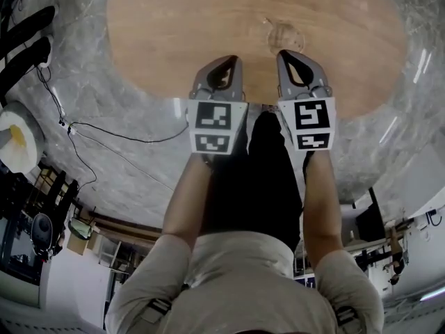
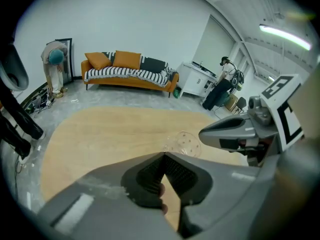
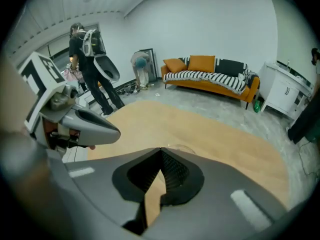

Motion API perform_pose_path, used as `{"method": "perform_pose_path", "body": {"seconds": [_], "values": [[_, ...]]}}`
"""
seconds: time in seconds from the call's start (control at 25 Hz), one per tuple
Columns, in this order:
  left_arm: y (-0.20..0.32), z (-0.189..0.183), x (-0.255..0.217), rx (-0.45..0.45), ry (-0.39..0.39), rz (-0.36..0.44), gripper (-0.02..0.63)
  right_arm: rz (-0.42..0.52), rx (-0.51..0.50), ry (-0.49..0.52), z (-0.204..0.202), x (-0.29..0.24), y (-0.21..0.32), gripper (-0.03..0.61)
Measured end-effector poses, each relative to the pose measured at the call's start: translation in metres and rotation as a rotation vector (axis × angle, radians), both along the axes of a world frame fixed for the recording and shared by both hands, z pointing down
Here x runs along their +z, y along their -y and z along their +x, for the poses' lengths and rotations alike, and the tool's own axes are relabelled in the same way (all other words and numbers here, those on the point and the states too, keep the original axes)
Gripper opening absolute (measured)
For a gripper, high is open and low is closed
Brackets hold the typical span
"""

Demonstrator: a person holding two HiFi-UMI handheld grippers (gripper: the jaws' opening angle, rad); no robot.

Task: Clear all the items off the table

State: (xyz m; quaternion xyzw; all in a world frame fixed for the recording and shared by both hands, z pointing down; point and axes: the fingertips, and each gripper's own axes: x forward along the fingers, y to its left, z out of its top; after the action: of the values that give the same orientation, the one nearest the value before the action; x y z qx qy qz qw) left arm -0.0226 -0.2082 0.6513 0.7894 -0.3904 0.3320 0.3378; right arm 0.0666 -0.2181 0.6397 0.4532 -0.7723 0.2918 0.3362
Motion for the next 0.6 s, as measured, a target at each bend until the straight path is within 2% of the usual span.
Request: {"method": "perform_pose_path", "body": {"seconds": [0.32,0.48,0.6], "values": [[-0.006,-0.002,0.021,-0.022,-0.02,-0.044,0.02,-0.085,-0.077,-0.096,0.003,0.026,-0.003,0.008],[-0.007,-0.006,0.026,-0.017,-0.029,-0.063,0.02,-0.169,-0.035,-0.095,-0.011,0.04,-0.002,0.008],[-0.007,-0.002,0.026,0.003,-0.041,-0.066,0.02,-0.191,-0.067,-0.174,-0.012,0.053,-0.006,0.011]]}}
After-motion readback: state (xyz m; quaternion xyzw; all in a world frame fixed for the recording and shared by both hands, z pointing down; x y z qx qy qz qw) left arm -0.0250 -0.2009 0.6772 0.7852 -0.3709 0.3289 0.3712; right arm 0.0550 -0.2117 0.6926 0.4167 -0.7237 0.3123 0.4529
